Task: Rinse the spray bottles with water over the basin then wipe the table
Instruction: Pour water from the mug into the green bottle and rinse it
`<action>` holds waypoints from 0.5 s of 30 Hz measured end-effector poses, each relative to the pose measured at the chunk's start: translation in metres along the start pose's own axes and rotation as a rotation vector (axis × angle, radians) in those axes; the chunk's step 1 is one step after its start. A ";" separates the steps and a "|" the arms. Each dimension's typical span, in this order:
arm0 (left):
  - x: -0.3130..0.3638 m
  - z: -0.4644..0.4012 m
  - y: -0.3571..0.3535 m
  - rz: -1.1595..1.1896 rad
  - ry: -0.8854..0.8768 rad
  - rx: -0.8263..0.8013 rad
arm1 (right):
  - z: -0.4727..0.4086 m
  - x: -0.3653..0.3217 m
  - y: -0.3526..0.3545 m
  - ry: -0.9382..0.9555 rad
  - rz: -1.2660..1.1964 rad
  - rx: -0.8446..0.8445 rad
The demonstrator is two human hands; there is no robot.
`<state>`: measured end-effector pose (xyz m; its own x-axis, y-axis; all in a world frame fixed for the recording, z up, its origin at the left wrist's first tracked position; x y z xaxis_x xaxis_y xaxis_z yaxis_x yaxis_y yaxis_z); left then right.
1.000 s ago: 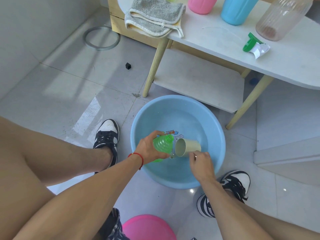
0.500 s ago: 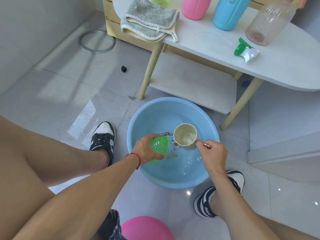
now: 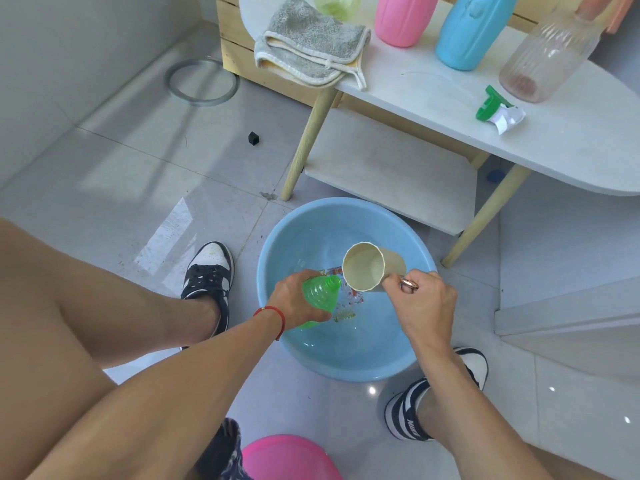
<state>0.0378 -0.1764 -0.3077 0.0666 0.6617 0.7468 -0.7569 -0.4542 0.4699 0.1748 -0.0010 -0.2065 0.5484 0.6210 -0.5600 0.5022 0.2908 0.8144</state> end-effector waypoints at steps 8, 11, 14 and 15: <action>0.002 0.000 -0.002 -0.015 0.010 -0.015 | 0.002 -0.003 -0.001 0.130 0.076 0.007; 0.003 0.001 -0.001 -0.020 0.011 -0.023 | 0.002 -0.003 0.001 0.172 0.098 0.009; 0.004 0.001 -0.001 -0.037 0.009 -0.027 | 0.001 -0.007 0.003 0.218 0.112 0.024; 0.005 0.001 -0.002 -0.043 0.007 -0.028 | 0.001 -0.007 0.003 0.226 0.116 0.029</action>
<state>0.0402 -0.1734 -0.3044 0.0954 0.6845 0.7228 -0.7714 -0.4081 0.4883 0.1730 -0.0050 -0.1997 0.4420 0.7967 -0.4121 0.4652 0.1891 0.8648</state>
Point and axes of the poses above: each hand's wrist, its own z-axis away from the middle knuckle, its own y-axis out of the back of the hand, x = y × z, the point moved 3 cm from there along -z, towards the middle knuckle, and after that the axes turned 2 degrees about -x, right-handed, at the moved point
